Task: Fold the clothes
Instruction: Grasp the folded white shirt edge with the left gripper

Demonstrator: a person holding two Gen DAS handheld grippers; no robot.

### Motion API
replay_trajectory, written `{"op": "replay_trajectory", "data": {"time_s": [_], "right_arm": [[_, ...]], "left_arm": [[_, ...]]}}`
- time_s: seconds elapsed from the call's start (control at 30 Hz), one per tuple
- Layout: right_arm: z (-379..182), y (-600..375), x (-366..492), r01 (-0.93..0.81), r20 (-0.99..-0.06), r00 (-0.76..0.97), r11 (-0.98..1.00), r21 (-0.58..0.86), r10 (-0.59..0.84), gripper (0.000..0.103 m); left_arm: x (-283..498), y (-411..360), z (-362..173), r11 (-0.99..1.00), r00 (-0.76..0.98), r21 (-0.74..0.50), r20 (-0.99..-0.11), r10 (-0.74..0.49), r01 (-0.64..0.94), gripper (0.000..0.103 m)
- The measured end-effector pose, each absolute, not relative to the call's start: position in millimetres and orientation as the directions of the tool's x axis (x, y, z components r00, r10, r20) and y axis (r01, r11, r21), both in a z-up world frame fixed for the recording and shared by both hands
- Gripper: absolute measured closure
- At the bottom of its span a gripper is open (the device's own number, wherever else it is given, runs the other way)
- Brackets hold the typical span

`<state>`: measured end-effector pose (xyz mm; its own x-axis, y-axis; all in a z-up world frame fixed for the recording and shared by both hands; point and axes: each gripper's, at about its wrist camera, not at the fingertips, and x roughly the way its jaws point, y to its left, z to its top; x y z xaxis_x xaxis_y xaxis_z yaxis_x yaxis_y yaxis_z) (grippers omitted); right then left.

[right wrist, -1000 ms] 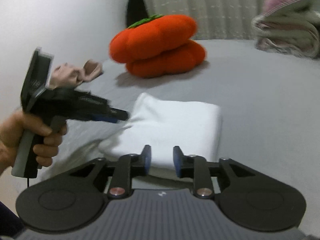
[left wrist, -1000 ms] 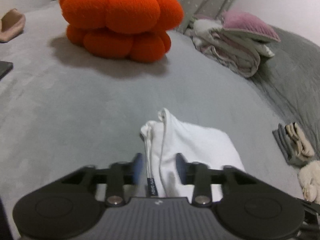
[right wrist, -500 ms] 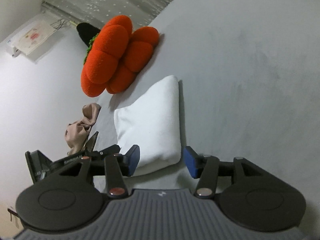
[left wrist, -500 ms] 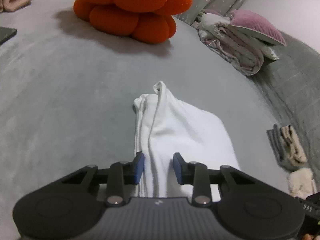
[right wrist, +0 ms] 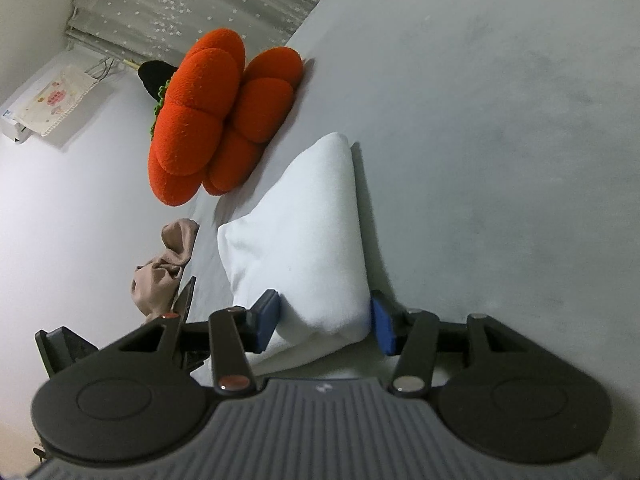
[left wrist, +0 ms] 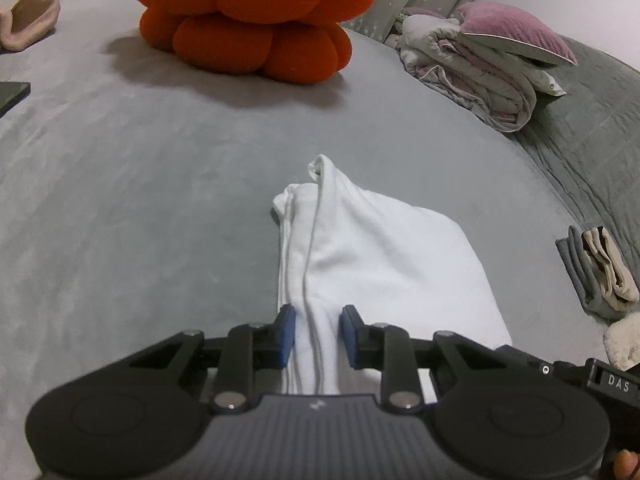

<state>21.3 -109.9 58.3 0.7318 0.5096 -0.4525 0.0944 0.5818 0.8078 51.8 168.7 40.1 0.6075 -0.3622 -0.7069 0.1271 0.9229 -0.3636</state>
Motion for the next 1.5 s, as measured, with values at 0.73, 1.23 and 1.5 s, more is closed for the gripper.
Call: {"op": "replay_trajectory", "data": {"time_s": [0.73,1.23,1.5], "right_arm": [[125.7,-119.0,-17.1,-0.007,-0.568,0.775,0.902,0.432,0.278,0.07],[85.5,-172.9,-17.4,0.06,-0.578,0.718,0.793,0.606,0.387,0.063],[103.6,-150.1,-27.3,-0.004,-0.6,0.757,0.919,0.394,0.26,0.052]], "left_arm": [[12.9,123.4,65.1,0.845,0.555,-0.462,-0.642,-0.529,0.269,0.089],[14.4,92.5,39.6,0.804,0.499,-0.531,-0.637,-0.588,0.269,0.038],[19.7,84.7,28.6,0.817,0.485,-0.511,-0.662,-0.572,0.266,0.079]]}}
